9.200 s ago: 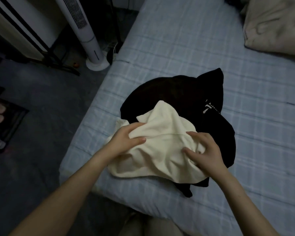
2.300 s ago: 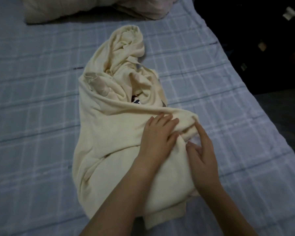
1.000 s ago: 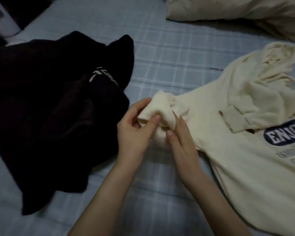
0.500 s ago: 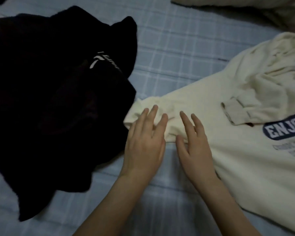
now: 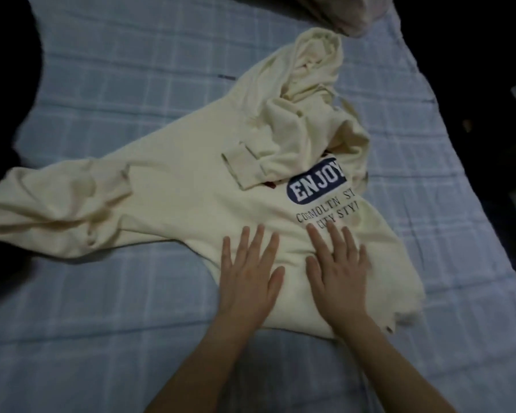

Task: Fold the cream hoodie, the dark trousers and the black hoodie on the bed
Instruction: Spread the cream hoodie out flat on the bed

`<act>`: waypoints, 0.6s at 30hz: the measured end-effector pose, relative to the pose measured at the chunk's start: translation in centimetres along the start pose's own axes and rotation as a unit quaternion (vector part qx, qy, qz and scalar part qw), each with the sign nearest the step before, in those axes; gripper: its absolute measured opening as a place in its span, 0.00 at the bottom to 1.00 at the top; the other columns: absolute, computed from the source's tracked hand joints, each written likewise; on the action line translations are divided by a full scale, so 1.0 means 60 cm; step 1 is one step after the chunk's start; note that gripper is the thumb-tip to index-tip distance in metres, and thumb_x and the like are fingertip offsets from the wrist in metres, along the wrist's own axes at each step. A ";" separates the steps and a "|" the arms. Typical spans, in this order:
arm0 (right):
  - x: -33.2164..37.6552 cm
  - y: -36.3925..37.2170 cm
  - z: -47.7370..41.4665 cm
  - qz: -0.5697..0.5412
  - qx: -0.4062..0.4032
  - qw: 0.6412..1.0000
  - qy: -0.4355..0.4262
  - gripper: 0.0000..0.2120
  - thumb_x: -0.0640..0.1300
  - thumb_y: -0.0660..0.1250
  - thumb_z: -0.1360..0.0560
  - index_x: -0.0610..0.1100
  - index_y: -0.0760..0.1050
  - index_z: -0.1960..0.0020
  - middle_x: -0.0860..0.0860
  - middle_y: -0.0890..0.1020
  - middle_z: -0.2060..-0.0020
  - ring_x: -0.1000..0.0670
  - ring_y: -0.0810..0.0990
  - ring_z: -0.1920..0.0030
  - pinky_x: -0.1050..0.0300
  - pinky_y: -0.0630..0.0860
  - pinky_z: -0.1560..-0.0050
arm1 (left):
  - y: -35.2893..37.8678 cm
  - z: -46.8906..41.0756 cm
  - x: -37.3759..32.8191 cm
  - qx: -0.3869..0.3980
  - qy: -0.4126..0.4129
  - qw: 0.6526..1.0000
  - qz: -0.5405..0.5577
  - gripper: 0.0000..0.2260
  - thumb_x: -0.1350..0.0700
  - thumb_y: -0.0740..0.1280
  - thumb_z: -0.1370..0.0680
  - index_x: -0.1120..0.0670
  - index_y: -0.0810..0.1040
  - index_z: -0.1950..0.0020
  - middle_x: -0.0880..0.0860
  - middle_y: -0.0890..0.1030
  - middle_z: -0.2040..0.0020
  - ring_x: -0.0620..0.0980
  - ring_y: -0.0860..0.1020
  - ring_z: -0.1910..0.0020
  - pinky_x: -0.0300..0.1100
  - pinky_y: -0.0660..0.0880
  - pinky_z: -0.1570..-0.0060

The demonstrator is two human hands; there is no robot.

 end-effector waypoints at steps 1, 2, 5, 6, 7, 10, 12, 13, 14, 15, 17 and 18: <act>-0.003 0.007 -0.006 -0.005 -0.006 1.000 -0.003 0.26 0.57 0.51 0.20 0.59 0.59 0.22 0.49 0.64 0.23 0.42 0.59 0.23 0.33 0.57 0.28 | 0.018 0.000 0.003 -0.001 -0.004 1.000 -0.014 0.26 0.45 0.54 0.19 0.52 0.66 0.23 0.56 0.64 0.22 0.59 0.62 0.23 0.64 0.55 0.26; -0.007 0.012 -0.011 -0.005 -0.011 1.000 -0.004 0.26 0.57 0.52 0.20 0.60 0.58 0.22 0.49 0.64 0.23 0.42 0.60 0.23 0.33 0.57 0.28 | 0.029 -0.001 0.007 -0.008 -0.004 1.000 -0.027 0.26 0.45 0.54 0.19 0.52 0.65 0.22 0.56 0.64 0.22 0.59 0.62 0.23 0.64 0.54 0.26; -0.011 0.013 -0.012 -0.003 -0.006 1.000 -0.004 0.27 0.58 0.53 0.19 0.61 0.55 0.21 0.50 0.62 0.22 0.42 0.57 0.22 0.34 0.54 0.27 | 0.035 -0.002 0.011 -0.023 -0.013 0.998 -0.049 0.26 0.44 0.54 0.19 0.51 0.65 0.22 0.56 0.66 0.23 0.59 0.63 0.24 0.62 0.53 0.25; -0.009 0.009 -0.009 -0.014 0.003 1.000 -0.011 0.27 0.58 0.53 0.19 0.62 0.54 0.21 0.50 0.60 0.21 0.41 0.56 0.22 0.34 0.53 0.27 | 0.030 -0.002 0.009 -0.020 -0.020 0.999 -0.046 0.26 0.44 0.53 0.19 0.51 0.65 0.23 0.56 0.66 0.23 0.59 0.64 0.24 0.61 0.53 0.25; -0.008 -0.001 -0.008 -0.029 0.014 0.999 -0.031 0.28 0.58 0.55 0.19 0.63 0.52 0.21 0.50 0.58 0.21 0.41 0.55 0.22 0.35 0.54 0.27 | 0.022 -0.001 0.006 -0.016 -0.028 0.999 -0.036 0.26 0.44 0.53 0.19 0.52 0.66 0.23 0.56 0.67 0.24 0.59 0.64 0.25 0.61 0.53 0.26; -0.032 -0.066 -0.002 -0.128 0.021 0.985 -0.113 0.34 0.51 0.60 0.22 0.62 0.50 0.21 0.49 0.60 0.22 0.42 0.60 0.24 0.39 0.62 0.28 | -0.008 0.021 -0.001 -0.060 -0.086 0.994 0.016 0.25 0.46 0.54 0.20 0.53 0.69 0.24 0.58 0.67 0.24 0.62 0.64 0.25 0.60 0.57 0.27; -0.089 -0.119 0.013 -0.151 -0.059 0.982 -0.099 0.33 0.49 0.61 0.24 0.59 0.56 0.21 0.46 0.66 0.25 0.41 0.66 0.28 0.42 0.65 0.30 | -0.024 0.063 0.000 -0.130 -0.194 0.971 0.053 0.26 0.48 0.59 0.22 0.57 0.69 0.26 0.64 0.66 0.25 0.64 0.63 0.27 0.58 0.57 0.28; -0.125 -0.132 0.019 -0.152 -0.073 0.983 -0.073 0.31 0.51 0.60 0.23 0.60 0.57 0.22 0.45 0.66 0.26 0.40 0.66 0.29 0.41 0.65 0.30 | -0.026 0.092 -0.004 -0.167 -0.269 0.944 0.095 0.27 0.48 0.61 0.24 0.58 0.68 0.26 0.66 0.65 0.27 0.64 0.62 0.29 0.57 0.57 0.29; -0.158 -0.130 0.022 -0.177 -0.049 0.982 -0.040 0.30 0.52 0.60 0.22 0.63 0.57 0.23 0.45 0.64 0.25 0.41 0.65 0.29 0.41 0.64 0.30 | -0.021 0.118 -0.013 -0.192 -0.339 0.908 0.158 0.30 0.47 0.62 0.25 0.59 0.67 0.26 0.68 0.65 0.29 0.64 0.62 0.30 0.56 0.57 0.29; -0.183 -0.114 0.025 -0.223 0.008 0.975 -0.008 0.28 0.53 0.61 0.21 0.65 0.57 0.23 0.46 0.63 0.25 0.42 0.64 0.29 0.43 0.63 0.29 | -0.013 0.137 -0.028 -0.204 -0.382 0.873 0.223 0.32 0.45 0.62 0.27 0.59 0.66 0.26 0.67 0.66 0.30 0.64 0.63 0.31 0.55 0.58 0.30; -0.210 -0.074 0.033 -0.291 0.098 0.952 0.018 0.27 0.53 0.65 0.20 0.65 0.60 0.24 0.48 0.61 0.26 0.45 0.63 0.28 0.48 0.62 0.28 | 0.004 0.155 -0.064 -0.212 -0.386 0.846 0.301 0.32 0.47 0.65 0.27 0.57 0.65 0.25 0.60 0.69 0.29 0.60 0.66 0.31 0.53 0.61 0.30; -0.219 -0.065 0.031 -0.299 0.100 0.949 0.017 0.27 0.53 0.66 0.21 0.63 0.61 0.25 0.48 0.61 0.26 0.47 0.64 0.29 0.51 0.62 0.28 | 0.009 0.158 -0.077 -0.216 -0.370 0.844 0.322 0.31 0.50 0.67 0.27 0.55 0.65 0.25 0.54 0.69 0.28 0.56 0.68 0.30 0.51 0.64 0.30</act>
Point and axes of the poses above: each hand's wrist, its own z-axis away from the middle knuckle, its own y-axis out of the palm, x = y × z, the point moved 6 cm from there along -z, towards the middle knuckle
